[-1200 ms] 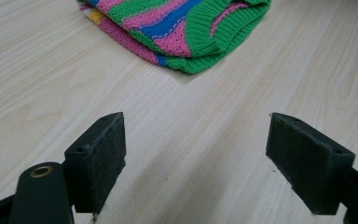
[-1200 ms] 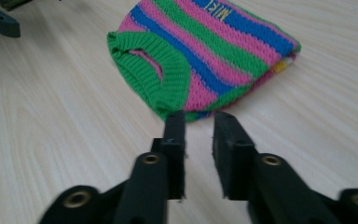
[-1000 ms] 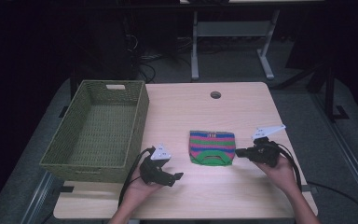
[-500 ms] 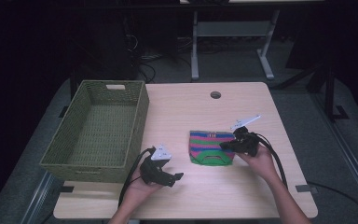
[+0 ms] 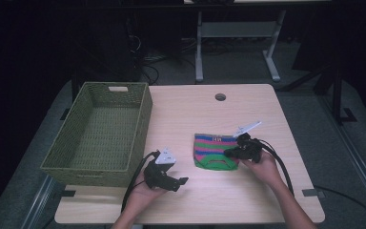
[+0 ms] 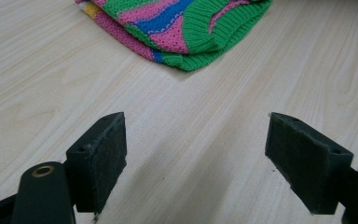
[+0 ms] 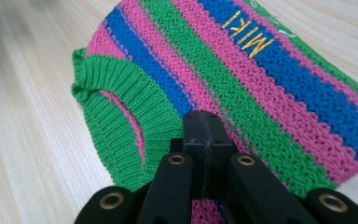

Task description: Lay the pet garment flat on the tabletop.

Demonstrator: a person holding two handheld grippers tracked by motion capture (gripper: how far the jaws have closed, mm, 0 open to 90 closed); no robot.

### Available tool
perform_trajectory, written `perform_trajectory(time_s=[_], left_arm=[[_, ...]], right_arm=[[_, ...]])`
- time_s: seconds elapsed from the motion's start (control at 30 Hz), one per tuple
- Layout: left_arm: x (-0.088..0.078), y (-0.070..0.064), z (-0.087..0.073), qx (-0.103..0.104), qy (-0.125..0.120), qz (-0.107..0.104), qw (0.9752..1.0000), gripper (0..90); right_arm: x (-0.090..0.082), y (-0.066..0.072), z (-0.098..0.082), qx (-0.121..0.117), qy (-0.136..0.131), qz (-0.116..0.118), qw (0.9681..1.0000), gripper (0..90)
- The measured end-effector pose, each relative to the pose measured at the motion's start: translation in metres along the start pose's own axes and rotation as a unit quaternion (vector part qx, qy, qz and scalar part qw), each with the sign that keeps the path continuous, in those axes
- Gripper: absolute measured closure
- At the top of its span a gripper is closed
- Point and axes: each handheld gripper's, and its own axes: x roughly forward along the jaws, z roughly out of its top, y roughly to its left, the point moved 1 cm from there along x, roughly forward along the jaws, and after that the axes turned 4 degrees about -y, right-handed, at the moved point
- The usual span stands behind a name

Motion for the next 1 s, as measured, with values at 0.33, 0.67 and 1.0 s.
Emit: perform_trajectory(time_s=[0.33, 0.67, 1.0], left_arm=[[0.001, -0.001, 0.001, -0.001, -0.002, -0.002, 1.0000, 20.1], [0.001, -0.004, 0.003, 0.003, -0.004, -0.006, 1.0000, 20.8], [0.003, -0.007, 0.004, 0.009, -0.005, -0.009, 0.9999, 21.3]], right_arm=[[-0.002, 0.005, -0.006, -0.011, -0.002, 0.006, 0.9999, 89.8], [-0.006, 0.011, -0.013, -0.027, -0.002, 0.020, 0.9994, 89.8], [-0.011, 0.021, -0.023, -0.041, -0.002, 0.030, 0.9987, 89.8]])
